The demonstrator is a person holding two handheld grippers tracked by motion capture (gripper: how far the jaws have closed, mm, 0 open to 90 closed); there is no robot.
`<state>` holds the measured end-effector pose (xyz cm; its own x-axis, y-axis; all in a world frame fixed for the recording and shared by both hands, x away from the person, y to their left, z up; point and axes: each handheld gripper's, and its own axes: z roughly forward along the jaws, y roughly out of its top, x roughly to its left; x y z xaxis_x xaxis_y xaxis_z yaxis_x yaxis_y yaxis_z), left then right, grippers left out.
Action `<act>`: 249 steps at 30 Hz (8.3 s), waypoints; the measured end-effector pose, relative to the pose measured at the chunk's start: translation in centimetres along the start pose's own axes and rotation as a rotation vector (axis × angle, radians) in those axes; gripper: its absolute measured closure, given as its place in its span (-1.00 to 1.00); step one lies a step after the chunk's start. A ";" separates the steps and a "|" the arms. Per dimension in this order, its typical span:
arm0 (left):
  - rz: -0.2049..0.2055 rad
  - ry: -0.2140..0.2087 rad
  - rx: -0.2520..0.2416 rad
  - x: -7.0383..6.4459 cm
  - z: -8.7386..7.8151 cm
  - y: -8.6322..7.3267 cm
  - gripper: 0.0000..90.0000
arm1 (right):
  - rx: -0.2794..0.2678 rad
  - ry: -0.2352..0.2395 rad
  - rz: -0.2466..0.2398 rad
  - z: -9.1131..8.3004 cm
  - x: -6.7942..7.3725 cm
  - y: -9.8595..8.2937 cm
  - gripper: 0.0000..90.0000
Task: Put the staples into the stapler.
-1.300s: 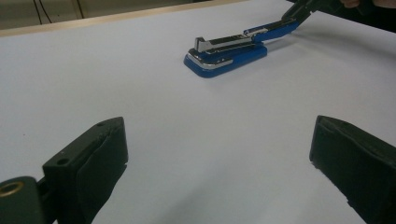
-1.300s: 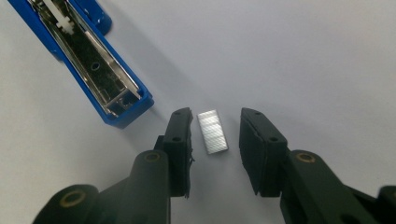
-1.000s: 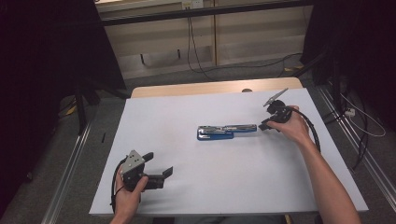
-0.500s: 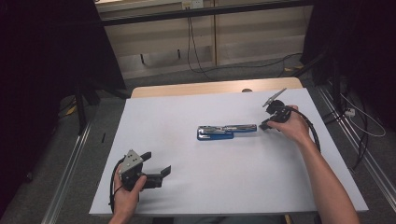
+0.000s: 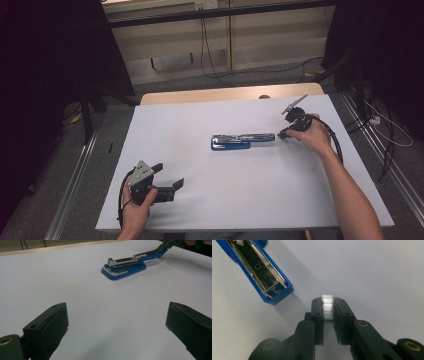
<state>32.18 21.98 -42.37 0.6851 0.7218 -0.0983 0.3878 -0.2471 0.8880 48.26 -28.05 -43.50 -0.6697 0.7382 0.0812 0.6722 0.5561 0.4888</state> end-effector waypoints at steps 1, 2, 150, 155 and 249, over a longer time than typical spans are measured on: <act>0.001 0.003 0.000 0.0 0.0 0.0 -0.90 | 0.001 -0.001 -0.002 -0.1 0.1 0.0 0.76; 0.003 0.005 0.001 0.0 0.0 0.0 -0.90 | 0.000 -0.004 -0.003 -0.1 0.1 0.0 0.76; 0.043 -0.027 -0.017 -0.2 1.4 0.9 -0.90 | -0.182 0.198 -0.420 5.2 12.3 12.5 0.76; 0.038 -0.028 -0.010 -0.2 1.4 0.8 -0.90 | -0.187 0.213 -0.440 5.1 12.2 12.6 0.76; 0.062 -0.019 0.004 -0.1 1.1 0.6 -0.91 | -0.210 0.198 -0.380 6.0 11.9 13.0 -0.17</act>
<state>33.03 21.10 -42.32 0.7194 0.6927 -0.0517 0.3466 -0.2935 0.8909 50.96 -9.74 -41.42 -0.9165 0.3996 0.0165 0.3036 0.6682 0.6792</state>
